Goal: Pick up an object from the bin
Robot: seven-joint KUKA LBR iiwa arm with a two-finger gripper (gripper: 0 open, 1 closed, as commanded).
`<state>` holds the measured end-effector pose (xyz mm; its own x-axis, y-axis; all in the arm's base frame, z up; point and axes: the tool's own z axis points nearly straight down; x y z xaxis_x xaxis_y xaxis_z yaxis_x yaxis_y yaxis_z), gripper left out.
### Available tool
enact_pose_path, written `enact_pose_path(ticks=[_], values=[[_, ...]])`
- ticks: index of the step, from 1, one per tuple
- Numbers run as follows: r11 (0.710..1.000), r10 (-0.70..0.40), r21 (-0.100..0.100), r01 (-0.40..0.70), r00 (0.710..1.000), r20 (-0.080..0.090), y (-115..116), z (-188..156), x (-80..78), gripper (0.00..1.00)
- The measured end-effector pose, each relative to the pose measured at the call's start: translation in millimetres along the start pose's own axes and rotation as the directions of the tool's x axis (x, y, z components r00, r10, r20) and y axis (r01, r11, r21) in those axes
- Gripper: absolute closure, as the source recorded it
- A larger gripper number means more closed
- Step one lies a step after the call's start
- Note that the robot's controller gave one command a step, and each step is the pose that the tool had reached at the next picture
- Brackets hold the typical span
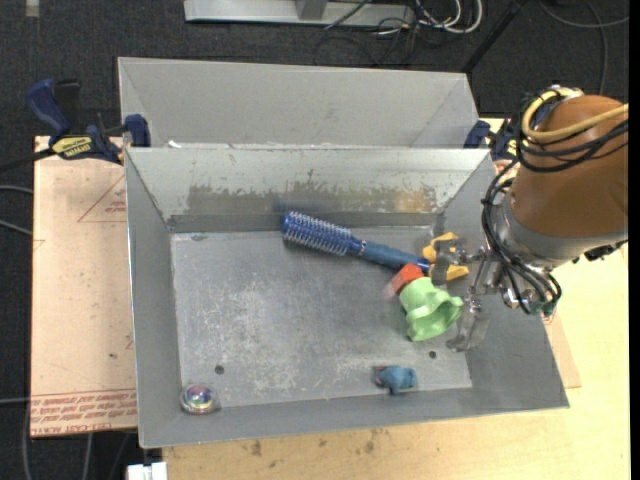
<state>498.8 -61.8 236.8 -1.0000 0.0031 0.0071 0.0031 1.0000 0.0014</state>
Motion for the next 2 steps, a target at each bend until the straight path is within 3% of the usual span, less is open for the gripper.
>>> enact_pose_path(ticks=[1, 2], values=[[0.996, 0.089, 0.0, -0.089, 0.996, 0.014, -39, 167, -46.5, 0.0], [0.992, 0.124, -0.01, -0.124, 0.992, 0.006, -83, 166, -72.6, 0.0]])
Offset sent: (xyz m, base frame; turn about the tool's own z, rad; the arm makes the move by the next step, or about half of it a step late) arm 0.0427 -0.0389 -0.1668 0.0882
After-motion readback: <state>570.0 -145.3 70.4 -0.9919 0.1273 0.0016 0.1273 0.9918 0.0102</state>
